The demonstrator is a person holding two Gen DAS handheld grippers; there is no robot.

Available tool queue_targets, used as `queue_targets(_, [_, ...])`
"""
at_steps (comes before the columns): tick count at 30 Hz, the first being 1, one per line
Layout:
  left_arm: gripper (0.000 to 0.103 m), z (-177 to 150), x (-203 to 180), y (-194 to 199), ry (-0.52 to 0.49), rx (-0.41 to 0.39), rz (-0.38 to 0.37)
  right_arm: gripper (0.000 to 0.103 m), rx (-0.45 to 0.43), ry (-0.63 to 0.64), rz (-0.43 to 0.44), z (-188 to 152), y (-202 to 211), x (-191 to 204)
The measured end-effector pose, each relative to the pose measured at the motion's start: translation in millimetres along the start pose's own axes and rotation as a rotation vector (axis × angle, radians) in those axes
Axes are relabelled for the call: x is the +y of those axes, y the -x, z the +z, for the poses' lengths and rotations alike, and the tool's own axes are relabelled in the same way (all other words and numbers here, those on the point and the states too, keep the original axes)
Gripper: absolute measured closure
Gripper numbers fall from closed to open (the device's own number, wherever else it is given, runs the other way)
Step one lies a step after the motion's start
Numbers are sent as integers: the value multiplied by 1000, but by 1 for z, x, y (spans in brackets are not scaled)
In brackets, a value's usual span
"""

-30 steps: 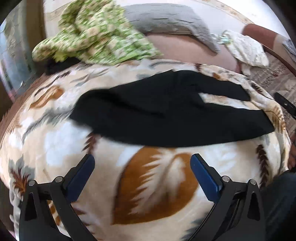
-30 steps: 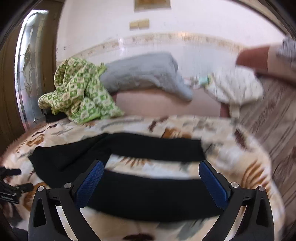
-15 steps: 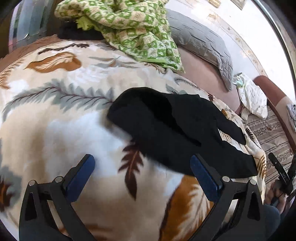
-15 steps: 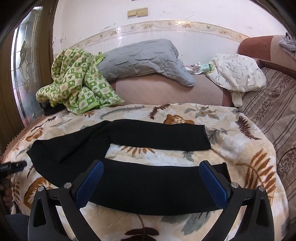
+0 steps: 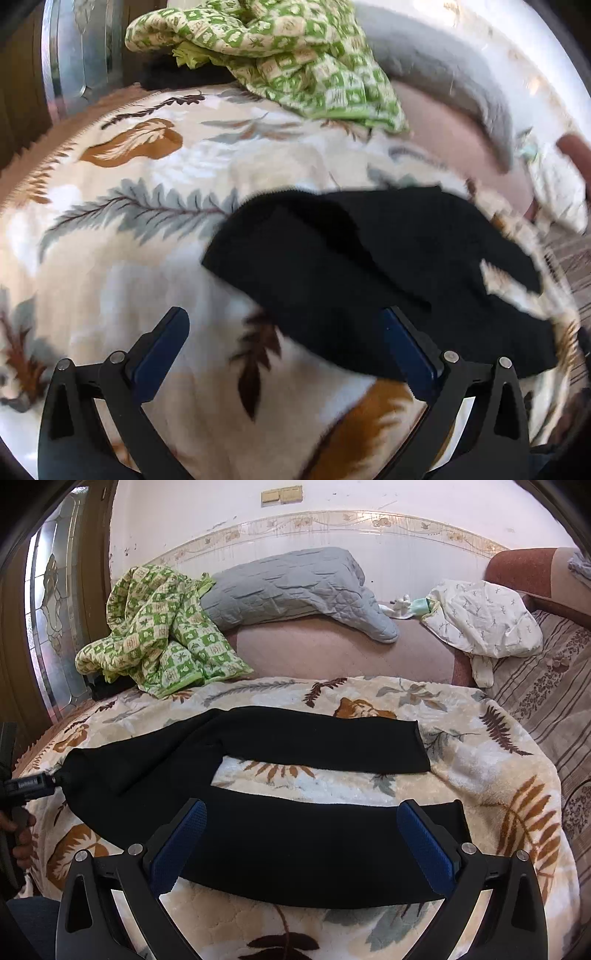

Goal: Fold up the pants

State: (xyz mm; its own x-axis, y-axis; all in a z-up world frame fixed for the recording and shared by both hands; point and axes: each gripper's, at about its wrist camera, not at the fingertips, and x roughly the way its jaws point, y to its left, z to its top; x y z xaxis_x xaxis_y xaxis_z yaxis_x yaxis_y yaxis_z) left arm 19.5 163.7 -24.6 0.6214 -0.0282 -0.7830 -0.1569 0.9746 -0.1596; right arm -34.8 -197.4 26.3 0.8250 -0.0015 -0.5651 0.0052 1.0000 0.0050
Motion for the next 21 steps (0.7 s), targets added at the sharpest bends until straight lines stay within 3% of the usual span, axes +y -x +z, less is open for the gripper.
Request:
queue_targets(7, [0,-16,-47,28,-207,-63,67,0,-8,-23,6,-1,7,-2])
queue_targets(21, [0,-20,-62,45,-227,-69,59,0,-18,-2,-30,-3,16,-4])
